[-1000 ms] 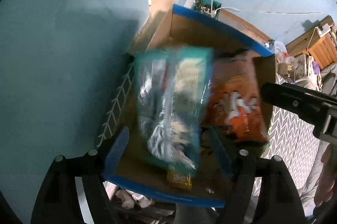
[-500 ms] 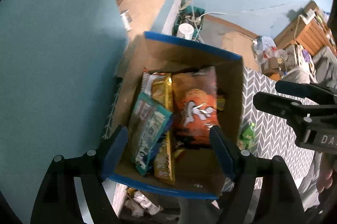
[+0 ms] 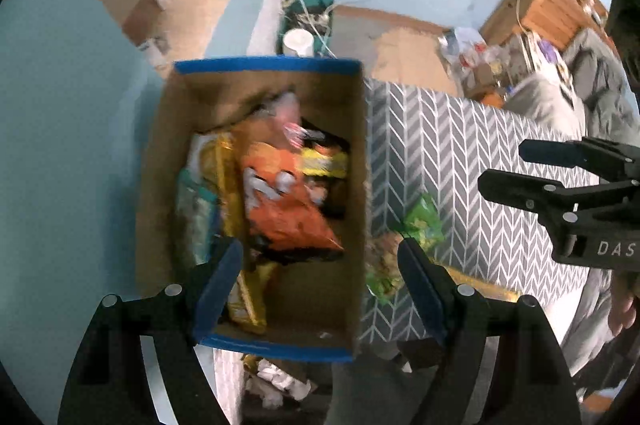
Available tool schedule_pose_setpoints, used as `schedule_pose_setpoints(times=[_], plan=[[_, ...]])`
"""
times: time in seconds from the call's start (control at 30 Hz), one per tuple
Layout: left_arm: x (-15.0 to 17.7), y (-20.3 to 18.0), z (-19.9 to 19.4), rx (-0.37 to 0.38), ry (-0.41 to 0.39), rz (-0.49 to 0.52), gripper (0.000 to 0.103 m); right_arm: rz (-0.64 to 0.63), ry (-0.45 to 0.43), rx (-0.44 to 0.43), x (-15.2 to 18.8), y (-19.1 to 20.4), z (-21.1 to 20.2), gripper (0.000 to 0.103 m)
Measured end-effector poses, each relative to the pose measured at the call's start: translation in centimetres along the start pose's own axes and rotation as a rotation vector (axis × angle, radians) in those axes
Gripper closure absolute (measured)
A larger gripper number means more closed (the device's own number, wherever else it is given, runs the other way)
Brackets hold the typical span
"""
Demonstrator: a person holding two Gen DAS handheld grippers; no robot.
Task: Organize snacks
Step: 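Move both tools back over the green peanut bag and gold bar, then grasp the green peanut bag with the left tool while the right tool grasps the gold bar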
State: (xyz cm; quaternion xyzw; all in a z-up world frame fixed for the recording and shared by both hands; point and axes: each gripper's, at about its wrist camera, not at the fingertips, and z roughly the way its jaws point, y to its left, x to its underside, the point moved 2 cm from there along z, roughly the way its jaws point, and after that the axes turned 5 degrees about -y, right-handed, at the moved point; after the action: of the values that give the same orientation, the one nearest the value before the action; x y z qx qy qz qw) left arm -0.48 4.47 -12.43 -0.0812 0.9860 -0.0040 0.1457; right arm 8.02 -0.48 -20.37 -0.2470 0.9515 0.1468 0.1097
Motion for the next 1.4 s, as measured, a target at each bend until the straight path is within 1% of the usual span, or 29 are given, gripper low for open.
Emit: schedule_pose_setpoints(times=[0.17,0.3,0.37,0.5,0.7,0.87,1.13,1.17,1.2,1.23,1.3,1.37,1.4], plan=[[1.3,-3.4,1.7,0.033,0.049,0.055,0.022,0.025,0.051,0.018,3.5,-3.2,1.3,0.027],[2.3,-5.7,2.6,0.040,0.065,0.116,0.022,0.023,0.092,0.013,6.8,-5.2,2.7,0.027],[2.7,-6.6,3.1,0.041,0.073,0.136,0.022,0.021,0.114,0.012,8.3,-5.9,3.3,0.027],[4.2,-8.3,4.5,0.068,0.109,0.163,0.022,0.018,0.152,0.008,11.2,-7.0,4.5,0.027],[6.0,-9.6,6.4,0.081,0.152,0.188,0.022,-0.010,0.192,-0.006,14.7,-7.3,6.1,0.027],[7.2,-10.3,7.9,0.082,0.187,0.195,0.022,-0.040,0.214,-0.022,16.5,-7.1,7.8,0.027],[7.5,-10.5,9.6,0.069,0.212,0.181,0.022,-0.098,0.223,-0.016,18.7,-7.3,10.4,0.028],[7.5,-10.6,9.8,0.062,0.216,0.186,0.022,-0.098,0.218,-0.013,18.8,-7.5,10.7,0.030],[7.3,-10.6,9.9,0.059,0.219,0.188,0.022,-0.097,0.217,-0.011,18.9,-7.7,10.9,0.035],[7.1,-10.7,10.1,0.060,0.220,0.190,0.022,-0.092,0.221,-0.013,19.1,-7.9,11.3,0.045],[6.5,-10.7,10.3,0.052,0.217,0.191,0.022,-0.067,0.219,-0.036,19.2,-8.3,11.4,0.049],[6.0,-10.7,10.4,0.049,0.217,0.188,0.022,-0.045,0.205,-0.055,19.2,-8.6,11.3,0.060],[5.7,-10.7,10.5,0.050,0.216,0.183,0.022,-0.040,0.188,-0.053,19.0,-8.7,11.0,0.062]])
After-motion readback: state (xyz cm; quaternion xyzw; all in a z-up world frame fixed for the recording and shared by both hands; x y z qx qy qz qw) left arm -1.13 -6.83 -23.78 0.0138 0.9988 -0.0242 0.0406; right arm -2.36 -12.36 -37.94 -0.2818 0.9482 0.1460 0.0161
